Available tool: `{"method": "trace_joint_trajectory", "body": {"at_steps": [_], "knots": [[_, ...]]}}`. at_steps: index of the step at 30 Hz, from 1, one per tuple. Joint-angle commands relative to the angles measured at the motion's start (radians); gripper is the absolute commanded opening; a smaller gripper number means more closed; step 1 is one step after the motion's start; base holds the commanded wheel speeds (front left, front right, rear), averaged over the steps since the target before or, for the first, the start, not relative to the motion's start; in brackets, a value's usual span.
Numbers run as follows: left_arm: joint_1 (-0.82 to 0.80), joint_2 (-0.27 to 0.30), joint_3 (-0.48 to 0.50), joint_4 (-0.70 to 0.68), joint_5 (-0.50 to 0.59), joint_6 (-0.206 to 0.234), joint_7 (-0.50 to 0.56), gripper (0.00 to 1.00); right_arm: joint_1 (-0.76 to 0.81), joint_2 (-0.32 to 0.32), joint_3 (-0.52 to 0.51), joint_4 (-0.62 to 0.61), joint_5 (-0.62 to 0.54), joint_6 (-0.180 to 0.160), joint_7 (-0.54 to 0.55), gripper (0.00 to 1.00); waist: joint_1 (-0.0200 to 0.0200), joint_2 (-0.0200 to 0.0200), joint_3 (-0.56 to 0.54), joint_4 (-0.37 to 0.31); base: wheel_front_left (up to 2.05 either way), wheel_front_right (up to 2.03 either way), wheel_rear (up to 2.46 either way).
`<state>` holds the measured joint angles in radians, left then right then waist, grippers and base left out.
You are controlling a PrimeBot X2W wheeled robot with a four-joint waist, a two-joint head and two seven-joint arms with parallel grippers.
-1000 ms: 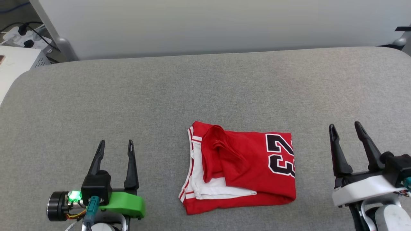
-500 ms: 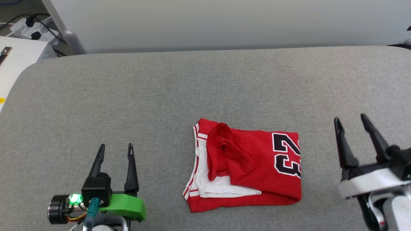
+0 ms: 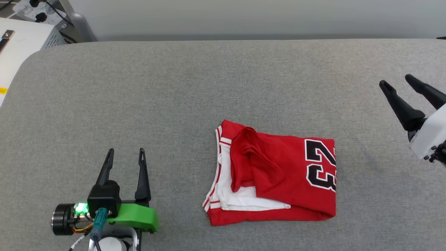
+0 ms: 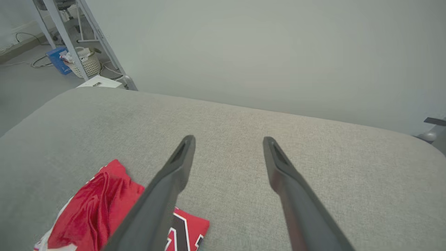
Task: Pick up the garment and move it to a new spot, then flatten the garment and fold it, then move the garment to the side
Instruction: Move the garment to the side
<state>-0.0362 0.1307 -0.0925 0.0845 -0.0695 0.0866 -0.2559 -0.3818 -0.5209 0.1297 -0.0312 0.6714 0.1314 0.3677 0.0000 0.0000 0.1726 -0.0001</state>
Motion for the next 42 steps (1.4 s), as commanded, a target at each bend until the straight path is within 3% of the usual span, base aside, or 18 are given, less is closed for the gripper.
{"method": "trace_joint_trajectory", "body": {"at_steps": [1,7,11,16,24,28,30,37,42], "knots": [[-0.027,-0.004,0.003,-0.002,0.009,-0.006,-0.006,1.00,-0.005,-0.009,0.002,-0.002,0.052,-0.001,0.063,1.00,0.0000,0.0000,0.015,0.010,0.00,0.00,0.00],[-0.050,-0.016,-0.008,-0.004,0.014,-0.011,-0.006,1.00,0.077,-0.031,0.022,0.011,0.255,-0.001,0.351,1.00,0.0000,0.0000,0.051,0.036,0.00,0.00,0.00],[-0.070,-0.022,-0.011,-0.006,0.016,-0.015,-0.006,1.00,0.127,-0.027,0.024,0.026,0.299,-0.001,0.436,1.00,0.0000,0.0000,0.083,0.058,0.00,0.00,0.00],[-0.095,-0.027,-0.012,-0.005,0.018,-0.019,-0.006,1.00,0.151,0.010,0.042,0.062,0.313,-0.001,0.472,1.00,0.0000,0.0000,0.124,0.082,0.00,0.00,0.00],[-0.135,-0.035,-0.017,0.007,0.023,-0.026,-0.006,1.00,0.094,0.074,0.130,0.163,0.301,-0.001,0.438,1.00,0.0000,0.0000,0.172,0.107,0.00,0.00,0.00],[-0.146,-0.038,-0.018,0.017,0.024,-0.028,-0.006,1.00,0.090,0.070,0.186,0.189,0.298,-0.001,0.408,1.00,0.0000,0.0000,0.169,0.113,0.00,0.00,0.00],[-0.145,-0.039,-0.016,0.020,0.024,-0.028,-0.006,1.00,0.085,0.063,0.206,0.188,0.297,-0.001,0.376,0.00,0.0000,0.0000,0.163,0.112,0.00,0.00,0.00],[-0.120,-0.038,-0.005,0.028,0.025,-0.028,-0.006,1.00,0.038,0.016,0.249,0.159,0.302,-0.001,0.246,0.00,0.0000,0.0000,0.120,0.085,0.00,0.00,0.00],[-0.087,-0.030,0.005,0.019,0.029,-0.025,-0.006,1.00,-0.058,-0.080,0.326,0.061,0.236,-0.001,0.176,0.00,0.0000,0.0000,0.100,-0.013,0.00,0.00,0.00]]}}
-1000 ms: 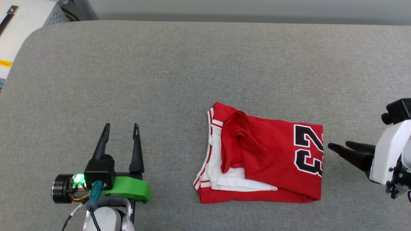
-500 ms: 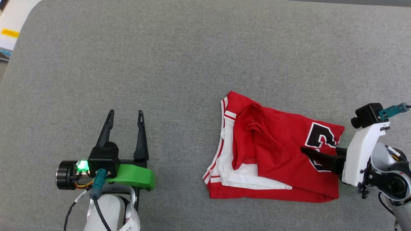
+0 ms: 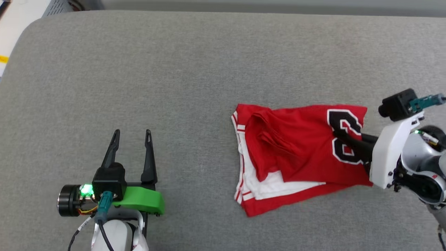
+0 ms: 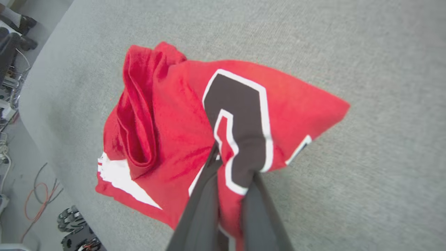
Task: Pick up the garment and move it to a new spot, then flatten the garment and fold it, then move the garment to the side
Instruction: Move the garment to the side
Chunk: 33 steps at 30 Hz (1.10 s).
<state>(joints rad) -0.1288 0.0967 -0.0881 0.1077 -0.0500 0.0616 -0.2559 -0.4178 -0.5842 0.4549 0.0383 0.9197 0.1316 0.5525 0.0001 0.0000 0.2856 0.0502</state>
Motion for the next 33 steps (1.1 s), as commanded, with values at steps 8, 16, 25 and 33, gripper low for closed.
{"method": "trace_joint_trajectory", "body": {"at_steps": [8,16,25,33], "knots": [[-0.017,0.040,0.019,-0.048,0.027,0.003,-0.006,1.00,-0.138,-0.178,0.026,-0.070,-0.004,-0.001,-0.007,0.00,-0.0001,0.0000,0.051,-0.295,0.00,0.00,0.00],[-0.059,0.070,0.022,-0.098,0.045,0.007,-0.006,1.00,-0.199,-0.262,-0.019,0.085,-0.072,-0.001,-0.033,0.00,-0.0001,0.0000,0.157,-0.306,0.00,0.00,0.00],[-0.116,0.097,0.031,-0.172,0.055,0.018,-0.006,1.00,-0.332,-0.329,-0.100,0.366,-0.202,-0.001,-0.058,0.00,-0.0001,0.0000,0.295,-0.260,0.00,0.00,0.00],[-0.128,0.113,0.039,-0.221,0.059,0.031,-0.006,1.00,-0.460,-0.312,-0.171,0.560,-0.315,-0.001,-0.129,0.00,-0.0001,0.0000,0.359,-0.240,0.00,0.00,0.00]]}}
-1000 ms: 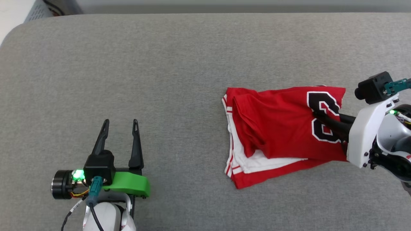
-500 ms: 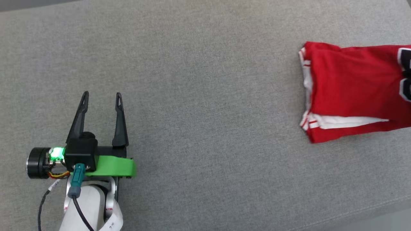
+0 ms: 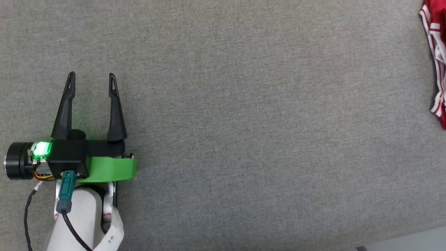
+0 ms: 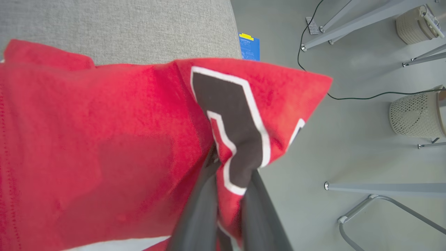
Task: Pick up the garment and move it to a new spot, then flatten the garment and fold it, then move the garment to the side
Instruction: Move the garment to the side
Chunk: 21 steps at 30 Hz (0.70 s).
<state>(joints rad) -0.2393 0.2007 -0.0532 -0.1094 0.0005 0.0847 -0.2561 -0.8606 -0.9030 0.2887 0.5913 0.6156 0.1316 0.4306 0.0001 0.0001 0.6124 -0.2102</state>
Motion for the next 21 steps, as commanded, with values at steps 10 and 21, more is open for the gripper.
{"method": "trace_joint_trajectory", "body": {"at_steps": [10,21], "knots": [[0.000,0.004,0.000,0.006,0.000,0.025,-0.006,1.00,-0.060,0.082,-0.041,0.159,-0.081,-0.001,-0.065,1.00,-0.0001,-0.0001,-0.024,0.023,0.00,0.00,0.00],[0.085,-0.035,-0.008,0.051,-0.038,0.042,-0.006,1.00,0.015,0.138,-0.136,0.058,-0.197,-0.001,-0.456,1.00,-0.0001,-0.0001,-0.217,0.054,0.00,0.00,0.00]]}}
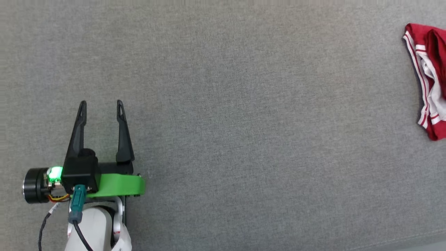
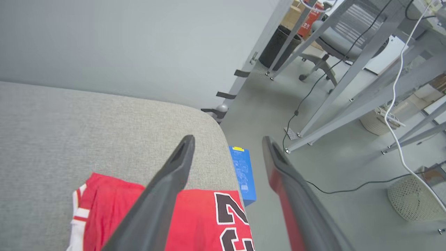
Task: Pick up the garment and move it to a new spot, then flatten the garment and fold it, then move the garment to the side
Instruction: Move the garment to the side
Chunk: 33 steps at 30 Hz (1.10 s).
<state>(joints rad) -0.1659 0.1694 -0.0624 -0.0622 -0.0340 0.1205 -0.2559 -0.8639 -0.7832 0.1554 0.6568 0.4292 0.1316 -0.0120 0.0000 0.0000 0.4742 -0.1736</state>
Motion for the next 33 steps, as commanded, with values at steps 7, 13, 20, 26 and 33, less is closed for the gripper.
{"method": "trace_joint_trajectory", "body": {"at_steps": [7,13,20,26,33], "knots": [[0.086,-0.019,0.011,0.029,-0.026,0.010,-0.006,1.00,0.141,0.184,-0.130,-0.185,-0.155,-0.001,-0.207,1.00,0.0000,0.0000,-0.194,0.043,0.00,0.00,0.00],[0.115,-0.028,0.014,0.050,-0.047,-0.003,-0.006,1.00,0.293,0.345,-0.200,-0.414,-0.225,-0.001,-0.243,1.00,0.0000,0.0000,-0.263,0.090,0.00,0.00,0.00],[0.123,-0.043,0.004,0.078,-0.055,-0.019,-0.006,1.00,0.475,0.495,-0.185,-0.579,-0.238,-0.001,-0.248,1.00,0.0000,0.0000,-0.310,0.141,0.00,0.00,0.00],[0.129,-0.057,-0.007,0.095,-0.061,-0.033,-0.006,1.00,0.633,0.584,-0.157,-0.601,-0.224,-0.001,-0.249,1.00,0.0000,0.0000,-0.340,0.173,0.00,0.00,0.00],[0.152,-0.063,-0.010,0.105,-0.060,-0.043,-0.006,1.00,0.775,0.647,-0.152,-0.599,-0.218,-0.001,-0.250,1.00,0.0000,0.0000,-0.367,0.188,0.00,0.00,0.00]]}}
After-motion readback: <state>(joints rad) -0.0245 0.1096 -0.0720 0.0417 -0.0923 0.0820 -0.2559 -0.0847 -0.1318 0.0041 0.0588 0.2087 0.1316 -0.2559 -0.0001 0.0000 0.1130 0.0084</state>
